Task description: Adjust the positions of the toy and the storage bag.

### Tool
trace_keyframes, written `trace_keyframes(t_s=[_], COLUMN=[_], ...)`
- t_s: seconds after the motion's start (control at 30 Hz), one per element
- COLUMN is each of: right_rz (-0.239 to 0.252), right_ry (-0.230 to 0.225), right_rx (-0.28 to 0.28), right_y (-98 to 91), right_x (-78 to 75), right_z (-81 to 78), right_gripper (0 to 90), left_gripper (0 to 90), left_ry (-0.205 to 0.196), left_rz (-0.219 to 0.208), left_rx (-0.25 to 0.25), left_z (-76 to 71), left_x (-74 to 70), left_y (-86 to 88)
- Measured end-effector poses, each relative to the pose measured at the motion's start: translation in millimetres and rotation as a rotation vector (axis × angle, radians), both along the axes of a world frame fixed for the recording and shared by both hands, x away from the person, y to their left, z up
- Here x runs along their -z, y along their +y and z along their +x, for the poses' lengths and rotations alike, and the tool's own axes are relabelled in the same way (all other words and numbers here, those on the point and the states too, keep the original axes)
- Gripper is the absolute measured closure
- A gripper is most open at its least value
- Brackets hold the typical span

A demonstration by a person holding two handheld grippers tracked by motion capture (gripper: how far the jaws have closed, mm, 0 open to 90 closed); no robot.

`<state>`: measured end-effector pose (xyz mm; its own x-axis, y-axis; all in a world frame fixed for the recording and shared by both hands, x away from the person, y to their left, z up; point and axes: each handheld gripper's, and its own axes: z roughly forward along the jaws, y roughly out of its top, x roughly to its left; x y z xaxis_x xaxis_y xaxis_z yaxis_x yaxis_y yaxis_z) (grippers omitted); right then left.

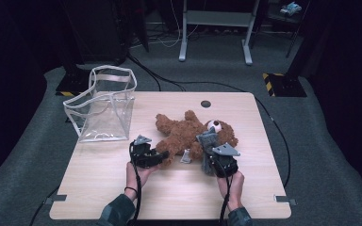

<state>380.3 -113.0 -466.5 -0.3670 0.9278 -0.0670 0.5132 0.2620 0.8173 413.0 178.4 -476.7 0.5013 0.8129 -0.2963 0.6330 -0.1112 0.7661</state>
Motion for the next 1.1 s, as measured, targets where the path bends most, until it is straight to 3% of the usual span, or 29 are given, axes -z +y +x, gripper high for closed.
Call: trace_keyframes(t_s=[0.13,0.33,0.53,0.67,0.77,0.83,0.93,1.1], right_rz=[0.026,0.046,0.053,0.055,0.055,0.058,0.055,0.066], right_ry=[-0.004,-0.01,-0.009,0.002,0.003,0.008,0.006,-0.006], right_rx=[0.03,0.066,0.071,0.064,0.057,0.058,0.06,0.074], right_y=[-13.7,-27.9,-34.7,-30.3,-27.0,-26.0,-26.3,-34.3], right_x=[-2.9,-7.2,-6.1,-3.0,-1.9,-1.7,-2.3,-4.1], right_z=[-1.5,-7.4,-9.4,-7.9,-7.5,-7.4,-7.9,-12.0], right_gripper=[73.2,73.2,73.2,73.2,73.2,73.2,73.2,73.2], left_gripper=[39.5,31.4,28.7,27.7,27.0,27.0,28.1,49.0], left_ry=[-0.048,-0.134,-0.211,-0.201,-0.188,-0.202,-0.206,-0.22], left_rz=[0.028,0.076,0.099,0.114,0.136,0.168,0.18,0.166], left_rx=[-0.005,0.017,0.089,0.161,0.183,0.179,0.167,0.104], left_z=[-6.7,-16.2,-30.7,-40.3,-43.5,-44.0,-42.0,-34.1], left_x=[-8.6,-26.9,-43.0,-33.3,-21.5,-17.0,-13.6,-9.1], left_y=[-4.0,-18.6,-46.7,-80.7,-103.3,-114.3,-122.2,-127.5])
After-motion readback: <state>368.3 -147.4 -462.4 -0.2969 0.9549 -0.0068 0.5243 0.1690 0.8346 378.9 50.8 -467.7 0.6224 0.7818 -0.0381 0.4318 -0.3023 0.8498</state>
